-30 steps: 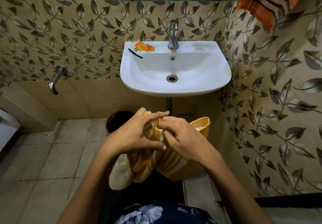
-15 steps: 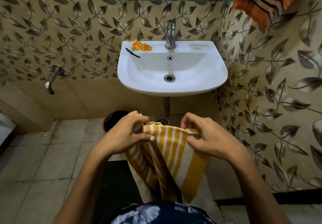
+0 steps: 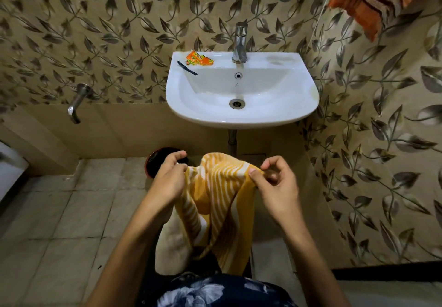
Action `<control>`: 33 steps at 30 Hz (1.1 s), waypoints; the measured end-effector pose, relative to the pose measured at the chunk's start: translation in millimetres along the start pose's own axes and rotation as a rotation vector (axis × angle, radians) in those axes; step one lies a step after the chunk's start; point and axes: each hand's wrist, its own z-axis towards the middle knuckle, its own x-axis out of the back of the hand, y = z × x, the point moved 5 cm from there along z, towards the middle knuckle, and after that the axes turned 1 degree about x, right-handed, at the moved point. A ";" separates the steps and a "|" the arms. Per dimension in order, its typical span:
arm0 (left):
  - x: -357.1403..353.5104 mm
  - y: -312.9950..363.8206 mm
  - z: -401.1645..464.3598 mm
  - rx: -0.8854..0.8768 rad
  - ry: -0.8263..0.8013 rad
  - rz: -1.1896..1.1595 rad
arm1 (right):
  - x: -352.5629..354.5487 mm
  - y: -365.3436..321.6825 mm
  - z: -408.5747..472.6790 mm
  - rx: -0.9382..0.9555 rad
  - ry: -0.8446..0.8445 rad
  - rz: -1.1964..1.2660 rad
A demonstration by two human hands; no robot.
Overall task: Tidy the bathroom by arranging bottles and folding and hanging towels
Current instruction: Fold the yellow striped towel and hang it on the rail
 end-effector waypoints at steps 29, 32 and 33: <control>0.8 -29.6 -55.3 -0.095 -0.249 0.022 | -41.2 11.2 -53.9 0.030 -0.404 0.211; -0.9 -46.3 -48.6 -0.125 -0.372 0.236 | -35.7 4.9 -53.5 0.046 -0.358 0.239; -2.9 -56.2 -45.9 -0.097 -0.413 0.246 | -34.3 2.4 -53.3 0.051 -0.340 0.249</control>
